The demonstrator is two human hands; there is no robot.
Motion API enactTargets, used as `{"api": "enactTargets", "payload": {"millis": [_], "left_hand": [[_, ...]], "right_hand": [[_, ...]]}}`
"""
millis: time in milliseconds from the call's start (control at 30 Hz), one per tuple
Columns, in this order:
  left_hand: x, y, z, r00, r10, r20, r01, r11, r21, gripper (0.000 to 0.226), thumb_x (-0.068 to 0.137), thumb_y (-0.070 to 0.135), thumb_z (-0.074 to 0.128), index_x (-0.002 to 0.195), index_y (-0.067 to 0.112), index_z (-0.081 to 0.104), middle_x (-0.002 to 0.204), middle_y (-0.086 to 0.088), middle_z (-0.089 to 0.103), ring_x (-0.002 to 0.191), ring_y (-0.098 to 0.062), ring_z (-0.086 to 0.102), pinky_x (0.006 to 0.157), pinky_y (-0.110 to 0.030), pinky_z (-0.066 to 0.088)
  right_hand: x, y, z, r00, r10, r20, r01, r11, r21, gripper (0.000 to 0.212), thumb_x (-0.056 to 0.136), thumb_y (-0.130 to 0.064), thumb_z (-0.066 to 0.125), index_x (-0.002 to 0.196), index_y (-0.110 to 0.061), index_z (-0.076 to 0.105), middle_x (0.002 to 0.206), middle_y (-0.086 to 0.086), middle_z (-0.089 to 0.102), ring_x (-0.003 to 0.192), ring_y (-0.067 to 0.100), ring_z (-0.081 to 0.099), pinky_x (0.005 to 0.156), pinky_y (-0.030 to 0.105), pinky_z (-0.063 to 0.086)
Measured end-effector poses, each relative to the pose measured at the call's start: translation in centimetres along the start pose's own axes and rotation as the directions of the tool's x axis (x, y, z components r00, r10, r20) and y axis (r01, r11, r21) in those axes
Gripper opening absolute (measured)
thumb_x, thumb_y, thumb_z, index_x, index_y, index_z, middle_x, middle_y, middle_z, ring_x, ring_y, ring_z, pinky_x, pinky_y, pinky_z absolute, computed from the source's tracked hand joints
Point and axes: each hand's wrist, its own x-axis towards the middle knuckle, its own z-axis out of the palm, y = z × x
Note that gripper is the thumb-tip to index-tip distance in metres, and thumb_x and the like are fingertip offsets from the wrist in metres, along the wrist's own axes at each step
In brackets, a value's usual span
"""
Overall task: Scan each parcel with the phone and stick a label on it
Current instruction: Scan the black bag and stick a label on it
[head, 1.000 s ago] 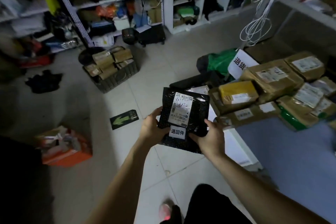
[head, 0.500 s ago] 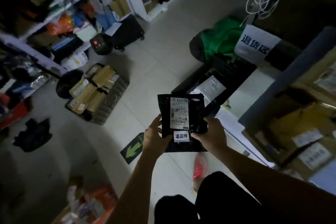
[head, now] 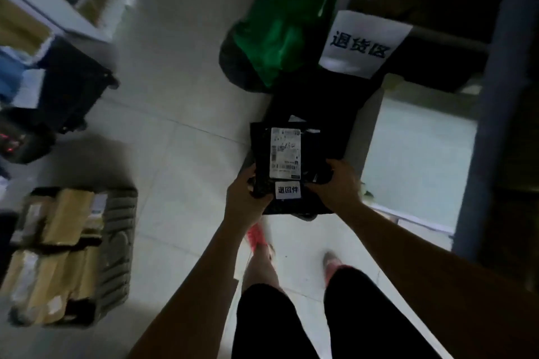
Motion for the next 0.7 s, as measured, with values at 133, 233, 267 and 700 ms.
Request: {"api": "enactTargets", "payload": {"millis": [133, 233, 267, 700], "left_hand": [[9.7, -4.8, 0.8, 0.984, 0.030, 0.176, -0.049, 0.994, 0.102, 0.061, 0.073, 0.036, 0.085, 0.128, 0.030, 0.060, 0.102, 0.023, 0.069, 0.095, 0.007, 0.063, 0.084, -0.008, 0.050], [15.6, -9.3, 2.9, 0.953, 0.061, 0.296, -0.112, 0.981, 0.160, 0.079, 0.070, 0.028, 0.084, 0.140, 0.029, 0.048, 0.097, 0.034, 0.061, 0.095, 0.022, 0.053, 0.078, 0.007, 0.037], [17.6, -10.9, 4.0, 0.944, 0.053, 0.326, -0.120, 0.975, 0.188, 0.088, 0.070, 0.021, 0.084, 0.147, 0.026, 0.042, 0.105, 0.028, 0.063, 0.101, 0.019, 0.051, 0.081, 0.008, 0.035], [32.3, -28.4, 18.7, 0.925, -0.101, 0.367, -0.127, 0.828, 0.546, 0.097, 0.072, 0.018, 0.088, 0.153, 0.018, 0.035, 0.155, -0.007, 0.043, 0.138, -0.024, 0.045, 0.114, -0.039, 0.040]], "right_hand": [[6.5, 0.4, 5.6, 0.994, 0.107, -0.014, -0.106, 0.994, 0.027, 0.071, 0.063, -0.045, 0.090, 0.127, -0.023, 0.065, 0.121, 0.003, 0.061, 0.106, 0.024, 0.064, 0.085, 0.036, 0.056], [10.9, 2.7, 10.4, 0.985, 0.171, -0.008, -0.170, 0.984, 0.059, 0.073, 0.064, -0.034, 0.091, 0.130, -0.018, 0.064, 0.124, 0.004, 0.059, 0.108, 0.024, 0.062, 0.087, 0.028, 0.050], [12.6, 3.8, 12.1, 0.981, 0.195, -0.005, -0.194, 0.978, 0.077, 0.074, 0.065, -0.032, 0.091, 0.132, -0.016, 0.063, 0.126, 0.005, 0.058, 0.110, 0.024, 0.061, 0.088, 0.027, 0.048], [29.3, 17.0, 28.9, 0.950, 0.295, 0.097, -0.296, 0.955, -0.009, 0.071, 0.076, -0.021, 0.084, 0.141, -0.016, 0.055, 0.139, 0.011, 0.056, 0.126, 0.028, 0.056, 0.102, 0.030, 0.046]]}}
